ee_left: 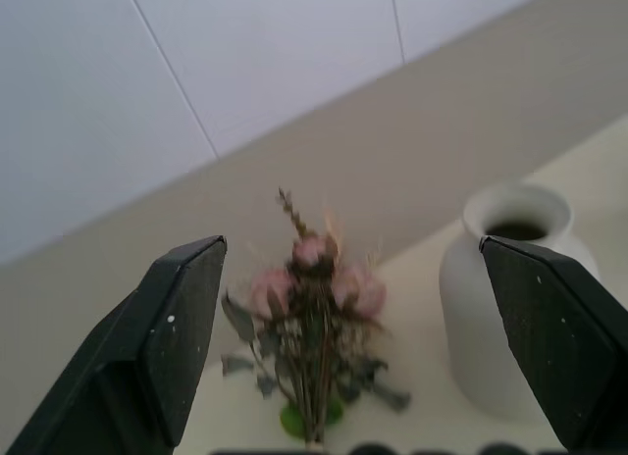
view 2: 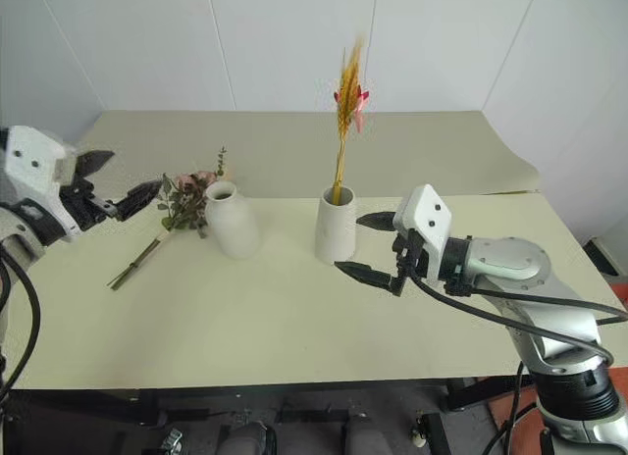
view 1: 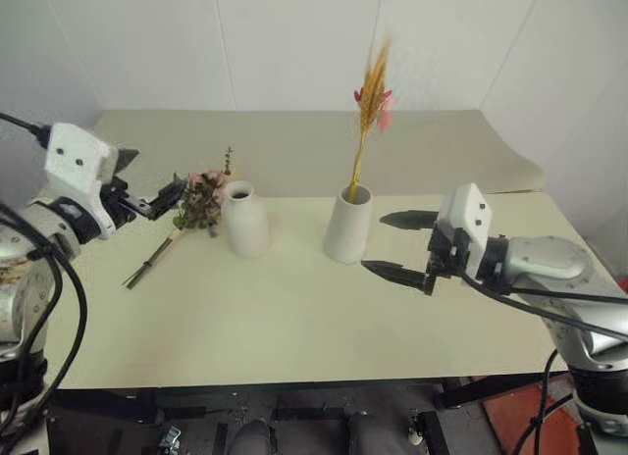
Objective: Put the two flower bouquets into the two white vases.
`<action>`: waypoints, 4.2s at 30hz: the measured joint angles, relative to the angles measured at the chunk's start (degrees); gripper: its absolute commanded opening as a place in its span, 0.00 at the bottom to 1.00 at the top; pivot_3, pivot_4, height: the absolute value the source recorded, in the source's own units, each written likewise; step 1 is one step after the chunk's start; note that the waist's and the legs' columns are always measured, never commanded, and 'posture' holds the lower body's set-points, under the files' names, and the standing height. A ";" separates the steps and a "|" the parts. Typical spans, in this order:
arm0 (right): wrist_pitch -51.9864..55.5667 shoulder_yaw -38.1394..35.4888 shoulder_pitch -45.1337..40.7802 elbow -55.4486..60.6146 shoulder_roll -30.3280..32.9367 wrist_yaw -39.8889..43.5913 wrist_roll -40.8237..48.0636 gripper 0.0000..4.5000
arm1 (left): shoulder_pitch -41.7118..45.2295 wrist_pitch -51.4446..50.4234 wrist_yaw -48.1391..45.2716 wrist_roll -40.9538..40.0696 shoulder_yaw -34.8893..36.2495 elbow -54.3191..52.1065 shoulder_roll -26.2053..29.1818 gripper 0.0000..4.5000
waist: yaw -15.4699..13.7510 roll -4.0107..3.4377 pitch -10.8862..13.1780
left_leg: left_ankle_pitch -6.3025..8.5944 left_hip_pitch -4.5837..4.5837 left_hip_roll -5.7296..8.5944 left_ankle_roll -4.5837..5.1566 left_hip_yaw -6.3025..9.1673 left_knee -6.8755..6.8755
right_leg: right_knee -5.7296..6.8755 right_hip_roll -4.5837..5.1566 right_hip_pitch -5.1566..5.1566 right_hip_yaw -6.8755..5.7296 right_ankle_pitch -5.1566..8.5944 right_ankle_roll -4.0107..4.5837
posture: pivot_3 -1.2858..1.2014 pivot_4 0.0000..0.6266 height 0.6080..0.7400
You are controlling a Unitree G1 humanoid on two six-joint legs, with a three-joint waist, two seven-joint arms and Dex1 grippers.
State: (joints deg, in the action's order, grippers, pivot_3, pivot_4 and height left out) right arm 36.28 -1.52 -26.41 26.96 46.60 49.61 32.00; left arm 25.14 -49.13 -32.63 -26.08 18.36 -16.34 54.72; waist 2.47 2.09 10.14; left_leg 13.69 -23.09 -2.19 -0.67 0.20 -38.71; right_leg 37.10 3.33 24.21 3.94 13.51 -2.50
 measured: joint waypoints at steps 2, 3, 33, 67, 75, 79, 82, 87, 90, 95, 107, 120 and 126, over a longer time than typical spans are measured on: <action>1.12 -0.04 -1.40 0.00 0.50 0.37 0.62 1.00 | 2.05 -5.79 1.09 0.69 -2.72 2.24 1.17 1.00 | -0.02 0.00 0.00 | 0.00 -0.01 0.00 0.00 0.00 0.02 | -0.02 0.00 0.01 0.00 0.00 0.00 | 0.52 0.24 1.00; 1.88 -0.01 -2.47 -0.09 0.50 0.34 0.92 1.00 | 3.33 -8.35 2.04 1.56 -4.80 4.10 1.17 1.00 | -0.03 0.00 0.00 | 0.00 -0.02 0.01 0.00 0.00 0.01 | 0.00 0.00 0.02 0.00 0.00 0.00 | 0.52 0.24 1.00; 9.97 0.75 -6.02 2.98 0.93 -3.56 1.92 1.00 | 26.08 9.80 0.76 19.44 -20.49 59.13 -12.98 0.00 | -1.65 0.07 -0.01 | 0.00 -0.25 0.10 0.00 0.03 -0.04 | -0.03 0.08 0.14 -0.04 0.00 0.00 | 0.52 0.24 1.00; 6.56 -0.42 0.47 7.18 -1.65 -11.46 -4.29 1.00 | 34.28 32.17 -8.30 -16.69 8.92 48.74 -33.72 0.00 | -1.56 0.16 -0.02 | 0.00 -0.27 0.18 0.01 0.14 -0.15 | -0.08 0.15 0.04 -0.12 -0.07 -0.09 | 0.52 0.24 1.00; 6.32 -0.42 0.95 7.35 -1.91 -12.83 -5.92 1.00 | 34.41 31.85 -11.55 -16.77 9.58 58.54 -33.87 0.00 | -1.59 0.16 -0.01 | 0.00 -0.32 0.18 0.02 0.15 -0.14 | -0.11 0.15 0.06 -0.12 -0.07 -0.09 | 0.52 0.24 1.00; 5.88 -0.42 1.97 7.34 -2.06 -13.55 -6.60 1.00 | 35.43 31.47 -13.33 -16.78 9.57 59.69 -33.96 0.00 | -1.61 0.16 -0.01 | 0.00 -0.31 0.19 0.02 0.14 -0.15 | -0.10 0.15 0.05 -0.13 -0.07 -0.09 | 0.52 0.24 1.00; 5.51 -0.42 2.30 7.34 -2.38 -13.70 -7.10 1.00 | 35.73 31.46 -15.18 -16.65 9.02 59.68 -33.94 0.00 | -1.61 0.16 -0.02 | 0.00 -0.28 0.19 0.02 0.14 -0.15 | -0.09 0.15 0.04 -0.12 -0.07 -0.09 | 0.52 0.24 1.00; 5.18 -0.42 3.06 7.35 -2.65 -13.98 -7.80 1.00 | 35.52 31.52 -18.03 -14.74 6.46 59.36 -33.62 0.00 | -1.59 0.16 -0.02 | 0.00 -0.29 0.19 0.02 0.15 -0.15 | -0.10 0.15 0.04 -0.12 -0.07 -0.09 | 0.52 0.24 1.00; 4.89 -0.42 3.31 7.35 -2.92 -14.31 -8.27 1.00 | 34.52 31.68 -19.45 -13.61 5.16 58.48 -33.39 0.00 | -1.49 0.16 -0.02 | 0.00 -0.29 0.18 0.02 0.15 -0.14 | -0.09 0.14 0.05 -0.12 -0.07 -0.09 | 0.52 0.24 1.00; 4.34 -0.42 3.34 7.34 -3.15 -14.36 -8.25 1.00 | 31.55 33.16 -21.54 -10.62 2.59 56.78 -33.08 0.00 | -1.55 0.16 -0.01 | 0.00 -0.28 0.18 0.02 0.14 -0.15 | -0.08 0.14 0.04 -0.12 -0.07 -0.09 | 0.52 0.24 1.00; 4.47 -6.51 3.16 7.35 -3.10 -9.79 -0.38 1.00 | 27.61 36.71 -24.38 -7.45 -0.37 50.64 -33.08 0.08 | -1.66 0.16 -0.01 | 0.00 -0.25 0.17 0.02 0.15 -0.15 | -0.09 0.14 -0.01 -0.12 -0.07 -0.09 | 0.52 0.24 1.00; 4.45 -6.58 3.15 7.34 -2.22 -9.64 0.72 1.00 | 25.82 36.69 -25.72 -8.81 0.76 46.49 -32.40 0.96 | -1.55 0.16 -0.02 | 0.00 -0.24 0.17 0.02 0.15 -0.15 | -0.08 0.14 0.00 -0.11 -0.07 -0.09 | 0.52 0.24 1.00; 4.42 -6.49 3.29 7.31 -2.11 -9.72 0.68 1.00 | 19.60 34.85 -26.09 -12.28 3.58 39.71 -29.11 1.00 | -1.18 0.15 -0.02 | 0.00 -0.23 0.14 0.02 0.15 -0.14 | -0.08 0.13 0.02 -0.08 -0.07 -0.09 | 0.52 0.24 1.00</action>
State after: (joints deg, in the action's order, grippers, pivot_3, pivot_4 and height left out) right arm 40.71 -8.01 -23.13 34.27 44.50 39.88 32.68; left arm 44.74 -14.28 -58.72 -38.36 21.94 23.37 25.61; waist 1.29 2.24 10.12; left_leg 13.69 -23.32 -2.05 -0.65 0.34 -38.86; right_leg 37.02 3.46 24.23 3.85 13.45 -2.58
